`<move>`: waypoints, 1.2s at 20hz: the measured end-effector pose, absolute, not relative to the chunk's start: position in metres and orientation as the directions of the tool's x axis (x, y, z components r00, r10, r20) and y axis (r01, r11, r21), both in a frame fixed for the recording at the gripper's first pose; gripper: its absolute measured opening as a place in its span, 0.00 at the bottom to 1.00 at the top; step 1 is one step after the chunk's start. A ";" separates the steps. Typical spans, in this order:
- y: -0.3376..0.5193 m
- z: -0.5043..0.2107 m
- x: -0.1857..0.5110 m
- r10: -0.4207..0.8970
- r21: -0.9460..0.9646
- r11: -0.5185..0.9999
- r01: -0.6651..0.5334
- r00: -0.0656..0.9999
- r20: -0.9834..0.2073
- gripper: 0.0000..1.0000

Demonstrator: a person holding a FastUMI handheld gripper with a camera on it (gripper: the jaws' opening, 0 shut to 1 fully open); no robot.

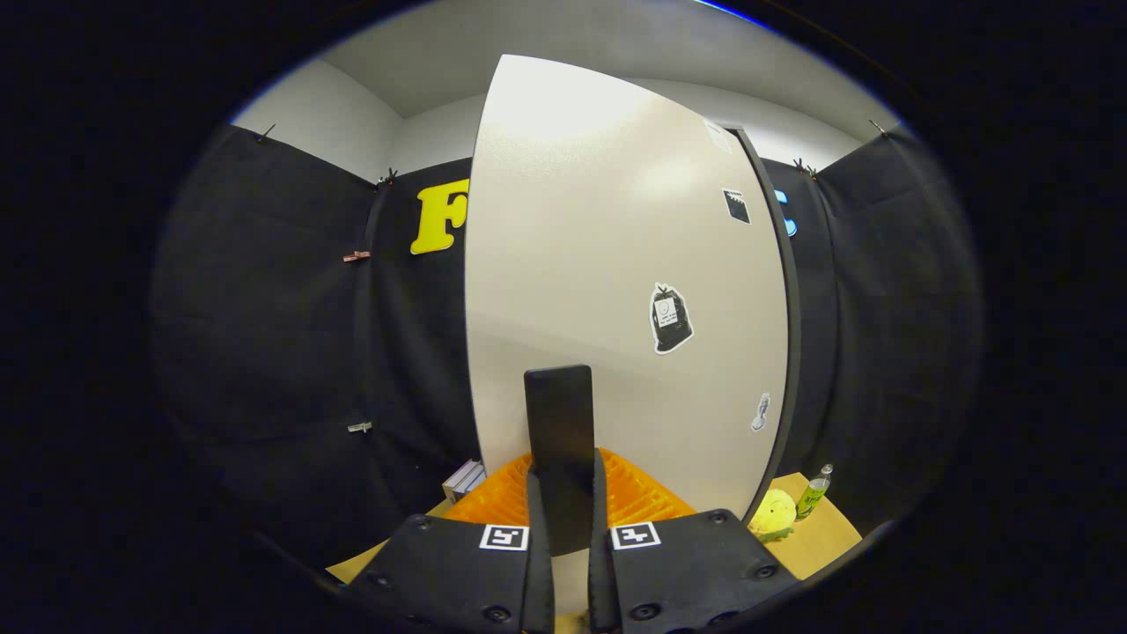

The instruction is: Open the shoe cabinet door, grab the shoes and put them into the shoe cabinet, then close the shoe cabinet door.

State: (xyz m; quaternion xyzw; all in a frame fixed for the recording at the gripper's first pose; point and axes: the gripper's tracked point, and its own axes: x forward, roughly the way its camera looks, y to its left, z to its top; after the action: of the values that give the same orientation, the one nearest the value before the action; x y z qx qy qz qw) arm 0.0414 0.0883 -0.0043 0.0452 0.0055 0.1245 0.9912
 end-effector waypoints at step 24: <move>-0.090 0.002 -0.017 -0.013 0.084 0.996 0.017 0.999 -0.048 0.12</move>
State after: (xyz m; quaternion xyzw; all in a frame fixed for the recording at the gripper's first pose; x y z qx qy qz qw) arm -0.0166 -0.0895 0.0017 0.0423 0.0236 -0.0077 0.9988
